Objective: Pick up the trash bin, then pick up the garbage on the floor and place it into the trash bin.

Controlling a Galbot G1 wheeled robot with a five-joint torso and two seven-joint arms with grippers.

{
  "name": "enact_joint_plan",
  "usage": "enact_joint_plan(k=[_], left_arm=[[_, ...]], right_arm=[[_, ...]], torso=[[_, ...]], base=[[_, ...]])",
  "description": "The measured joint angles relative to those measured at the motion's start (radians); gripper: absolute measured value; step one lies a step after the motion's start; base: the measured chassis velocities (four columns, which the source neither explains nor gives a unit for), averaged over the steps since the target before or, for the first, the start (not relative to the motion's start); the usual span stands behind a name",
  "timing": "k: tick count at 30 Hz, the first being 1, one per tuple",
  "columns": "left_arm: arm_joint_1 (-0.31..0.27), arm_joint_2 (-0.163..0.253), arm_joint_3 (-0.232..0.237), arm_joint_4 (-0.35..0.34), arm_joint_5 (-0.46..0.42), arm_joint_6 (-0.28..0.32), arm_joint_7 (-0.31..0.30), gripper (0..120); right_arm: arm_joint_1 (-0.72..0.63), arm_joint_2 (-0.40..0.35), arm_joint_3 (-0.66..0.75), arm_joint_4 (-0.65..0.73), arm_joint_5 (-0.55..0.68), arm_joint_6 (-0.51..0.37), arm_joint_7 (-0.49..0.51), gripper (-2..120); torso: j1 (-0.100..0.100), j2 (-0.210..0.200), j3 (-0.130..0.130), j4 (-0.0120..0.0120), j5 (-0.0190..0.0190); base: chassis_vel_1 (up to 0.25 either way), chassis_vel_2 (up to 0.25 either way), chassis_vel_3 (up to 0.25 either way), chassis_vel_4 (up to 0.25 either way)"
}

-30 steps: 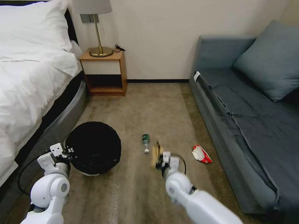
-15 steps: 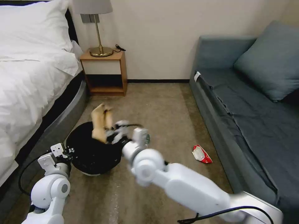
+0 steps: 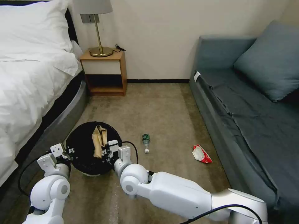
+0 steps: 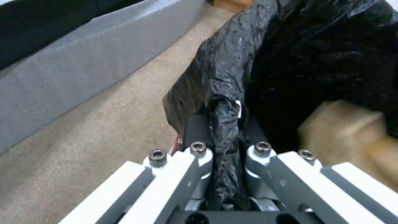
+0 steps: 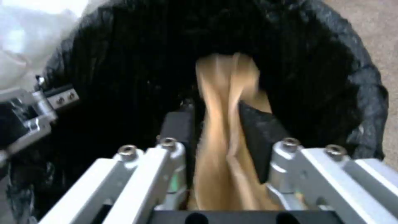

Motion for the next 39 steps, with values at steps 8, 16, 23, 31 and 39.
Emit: enact_joint_plan(k=[8,16,23,31,39], left_arm=[[-0.005,-0.003,0.003,0.005,0.003,0.0,0.0,4],[-0.009,-0.001,0.003,0.012,0.002,0.0,0.0,4],[-0.012,0.003,-0.003,0.006,-0.009,0.001,0.0,4],[-0.012,-0.012,-0.011,-0.004,-0.012,-0.002,0.001,4],[-0.01,-0.019,-0.008,-0.004,-0.01,-0.009,0.003,4]], right_arm=[[-0.01,-0.002,0.059,0.04,-0.022,0.002,-0.013,56],[-0.032,-0.056,0.213,0.159,-0.09,0.022,-0.074,87],[-0.173,-0.276,0.406,0.287,-0.324,0.104,-0.214,99],[-0.502,-0.438,0.656,0.413,-0.555,0.272,-0.304,100],[-0.793,-0.425,0.882,0.452,-0.715,0.357,-0.342,100]], torso=[[0.0,0.0,0.0,0.0001,0.0],[0.0,0.0,0.0,0.0002,0.0001],[0.0,0.0,0.0,0.0,0.0005],[0.0,0.0,0.0,0.0,0.0004],[0.0,0.0,0.0,-0.0001,0.0001]], base=[[0.0,0.0,0.0,0.0],[0.0,0.0,0.0,0.0],[0.0,0.0,0.0,0.0],[0.0,0.0,0.0,0.0],[0.0,0.0,0.0,0.0]])
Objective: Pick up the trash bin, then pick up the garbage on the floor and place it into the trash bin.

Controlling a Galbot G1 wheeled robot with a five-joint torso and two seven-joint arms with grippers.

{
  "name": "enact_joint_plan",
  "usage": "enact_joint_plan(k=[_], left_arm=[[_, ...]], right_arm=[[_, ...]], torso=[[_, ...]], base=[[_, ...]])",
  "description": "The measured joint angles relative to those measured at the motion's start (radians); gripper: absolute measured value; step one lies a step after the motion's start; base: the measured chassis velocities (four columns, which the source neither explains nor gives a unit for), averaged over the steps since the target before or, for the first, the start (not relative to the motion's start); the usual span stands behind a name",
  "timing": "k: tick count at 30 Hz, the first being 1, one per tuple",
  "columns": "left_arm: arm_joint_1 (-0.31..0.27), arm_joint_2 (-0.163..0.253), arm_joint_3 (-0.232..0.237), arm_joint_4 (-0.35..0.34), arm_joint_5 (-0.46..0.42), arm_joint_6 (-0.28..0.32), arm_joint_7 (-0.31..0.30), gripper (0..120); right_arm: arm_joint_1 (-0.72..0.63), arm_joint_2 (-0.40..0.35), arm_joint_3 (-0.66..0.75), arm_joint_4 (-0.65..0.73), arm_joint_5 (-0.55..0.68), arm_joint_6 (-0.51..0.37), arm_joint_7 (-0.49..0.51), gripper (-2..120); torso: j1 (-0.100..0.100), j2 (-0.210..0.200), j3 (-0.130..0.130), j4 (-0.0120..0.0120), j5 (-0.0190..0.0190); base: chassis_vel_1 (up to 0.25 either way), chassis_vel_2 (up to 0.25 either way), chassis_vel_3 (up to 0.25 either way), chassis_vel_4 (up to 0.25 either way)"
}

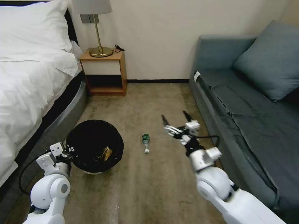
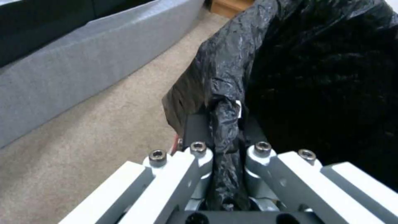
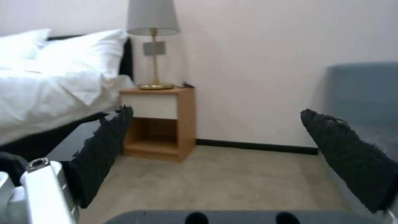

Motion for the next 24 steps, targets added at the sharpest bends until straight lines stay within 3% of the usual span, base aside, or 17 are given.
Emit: enact_joint_plan(k=[4,11,14,24], left_arm=[[0.002,-0.006,0.0,-0.002,0.0,-0.009,0.005,4],[0.008,-0.007,0.0,-0.005,0.001,-0.013,0.006,4],[0.008,-0.006,-0.003,-0.01,0.001,-0.013,0.007,4],[0.012,0.0,-0.017,-0.02,-0.009,-0.01,0.006,4]], right_arm=[[-0.146,0.077,0.099,0.004,-0.155,0.069,-0.041,100],[-0.244,0.189,0.129,0.004,-0.256,0.12,-0.051,100],[-0.292,0.271,0.141,0.006,-0.317,0.149,-0.051,100],[-0.305,0.285,0.144,-0.007,-0.326,0.169,-0.051,100]], torso=[[0.0,0.0,0.0,0.0,-0.0002],[0.0,0.0,0.0,0.0,-0.0001],[0.0,0.0,0.0,0.0,-0.0003],[0.0,0.0,0.0,0.0001,-0.0002]], base=[[0.0,0.0,0.0,0.0],[0.0,0.0,0.0,0.0],[0.0,0.0,0.0,0.0],[0.0,0.0,0.0,0.0]])
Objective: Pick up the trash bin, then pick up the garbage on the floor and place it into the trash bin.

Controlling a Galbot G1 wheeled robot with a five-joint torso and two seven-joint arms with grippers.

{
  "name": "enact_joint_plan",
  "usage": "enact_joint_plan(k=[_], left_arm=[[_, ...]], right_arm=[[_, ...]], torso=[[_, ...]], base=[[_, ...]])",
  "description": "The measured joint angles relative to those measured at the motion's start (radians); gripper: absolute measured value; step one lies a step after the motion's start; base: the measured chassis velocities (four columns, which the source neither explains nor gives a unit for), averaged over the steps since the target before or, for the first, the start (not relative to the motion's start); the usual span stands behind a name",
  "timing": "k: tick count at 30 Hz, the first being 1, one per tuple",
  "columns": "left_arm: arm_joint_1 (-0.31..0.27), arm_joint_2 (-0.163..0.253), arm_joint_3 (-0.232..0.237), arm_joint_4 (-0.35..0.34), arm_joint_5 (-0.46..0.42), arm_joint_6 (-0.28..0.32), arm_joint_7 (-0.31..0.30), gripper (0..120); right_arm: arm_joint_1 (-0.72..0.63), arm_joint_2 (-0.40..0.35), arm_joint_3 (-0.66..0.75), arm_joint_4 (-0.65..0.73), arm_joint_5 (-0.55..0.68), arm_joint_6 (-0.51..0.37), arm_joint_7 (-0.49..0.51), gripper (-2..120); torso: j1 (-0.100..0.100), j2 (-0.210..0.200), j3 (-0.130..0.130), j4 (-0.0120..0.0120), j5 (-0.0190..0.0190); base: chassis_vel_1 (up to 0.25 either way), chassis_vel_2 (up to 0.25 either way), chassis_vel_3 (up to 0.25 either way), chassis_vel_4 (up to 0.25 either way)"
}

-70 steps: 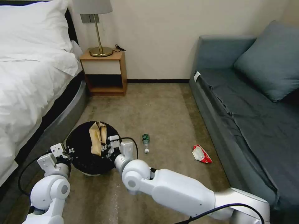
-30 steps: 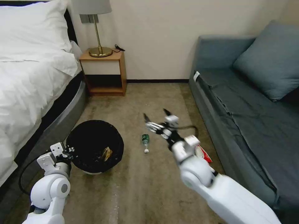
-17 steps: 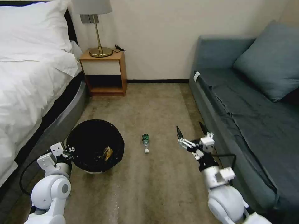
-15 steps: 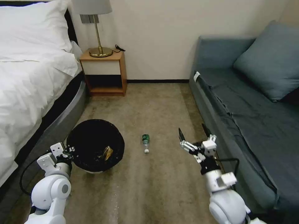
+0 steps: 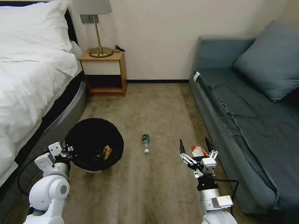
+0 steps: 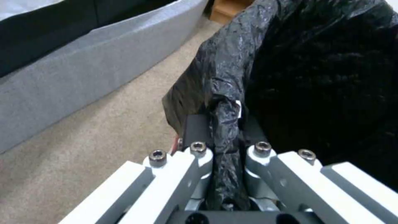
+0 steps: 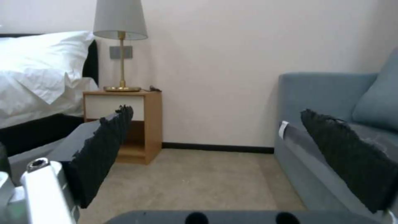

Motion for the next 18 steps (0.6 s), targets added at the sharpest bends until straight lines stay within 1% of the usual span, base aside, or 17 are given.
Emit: enact_joint_plan(k=[3,6,18], left_arm=[[0.003,-0.001,-0.001,0.0,-0.001,0.0,0.0,4],[0.005,-0.002,-0.002,0.0,-0.001,0.0,0.0,4],[-0.004,0.0,0.002,0.004,-0.001,0.0,-0.001,4]], right_arm=[[0.007,-0.003,0.0,-0.003,0.003,0.0,-0.001,100],[0.017,-0.005,-0.001,-0.009,0.006,-0.002,-0.001,100],[0.043,-0.014,-0.006,-0.025,0.013,-0.008,-0.001,100]], torso=[[0.0,0.0,0.0,0.0,0.0],[0.0,0.0,0.0,0.0001,0.0],[0.0,0.0,0.0,0.0,0.0001]], base=[[0.0,0.0,0.0,0.0],[-0.085,0.089,0.093,-0.071],[-0.147,0.142,0.147,-0.147]])
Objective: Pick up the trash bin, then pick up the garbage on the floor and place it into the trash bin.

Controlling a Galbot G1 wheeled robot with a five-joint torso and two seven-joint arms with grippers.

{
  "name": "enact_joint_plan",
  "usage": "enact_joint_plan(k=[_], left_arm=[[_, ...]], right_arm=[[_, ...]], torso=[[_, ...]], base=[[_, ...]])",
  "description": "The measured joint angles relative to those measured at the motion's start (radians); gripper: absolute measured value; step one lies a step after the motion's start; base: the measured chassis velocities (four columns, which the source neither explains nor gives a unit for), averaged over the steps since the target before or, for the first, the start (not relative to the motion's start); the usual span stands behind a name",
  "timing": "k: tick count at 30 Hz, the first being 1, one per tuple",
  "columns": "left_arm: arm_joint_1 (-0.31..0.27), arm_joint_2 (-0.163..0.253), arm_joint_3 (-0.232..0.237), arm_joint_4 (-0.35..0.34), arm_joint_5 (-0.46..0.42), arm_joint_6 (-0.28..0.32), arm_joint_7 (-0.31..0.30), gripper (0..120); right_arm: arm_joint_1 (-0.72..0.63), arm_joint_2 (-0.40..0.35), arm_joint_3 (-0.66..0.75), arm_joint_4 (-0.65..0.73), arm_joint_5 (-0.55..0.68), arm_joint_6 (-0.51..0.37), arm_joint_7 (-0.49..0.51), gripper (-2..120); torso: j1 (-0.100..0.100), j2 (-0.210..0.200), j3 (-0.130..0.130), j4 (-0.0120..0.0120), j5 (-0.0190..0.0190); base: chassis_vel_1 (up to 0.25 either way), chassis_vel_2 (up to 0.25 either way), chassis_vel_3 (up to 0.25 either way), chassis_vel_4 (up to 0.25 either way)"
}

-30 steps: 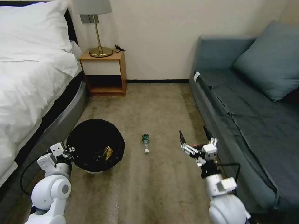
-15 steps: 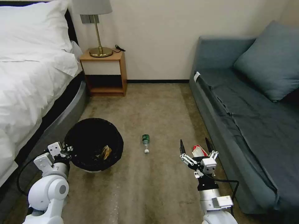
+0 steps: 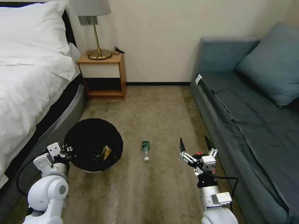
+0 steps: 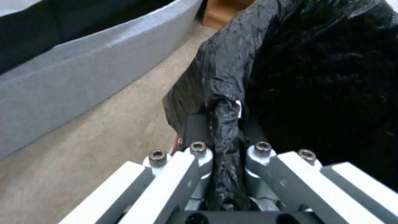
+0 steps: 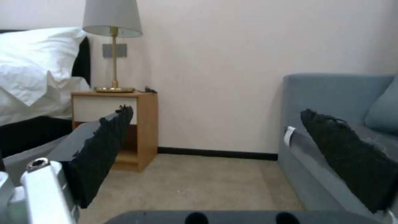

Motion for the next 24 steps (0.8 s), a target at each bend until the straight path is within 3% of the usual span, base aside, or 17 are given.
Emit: enact_joint_plan(k=[16,24], left_arm=[[-0.008,0.001,0.004,0.015,0.003,0.001,-0.001,4],[-0.015,0.012,0.014,0.033,0.002,-0.006,0.0,4]], right_arm=[[0.044,-0.012,-0.013,-0.04,0.01,-0.007,0.003,100],[0.063,-0.032,-0.008,-0.056,0.011,-0.012,0.003,100]], torso=[[0.0,0.0,0.0,-0.0001,0.0],[0.0,0.0,0.0,0.0,0.0]], base=[[-0.102,0.098,0.098,-0.092],[-0.005,0.006,0.01,-0.009]])
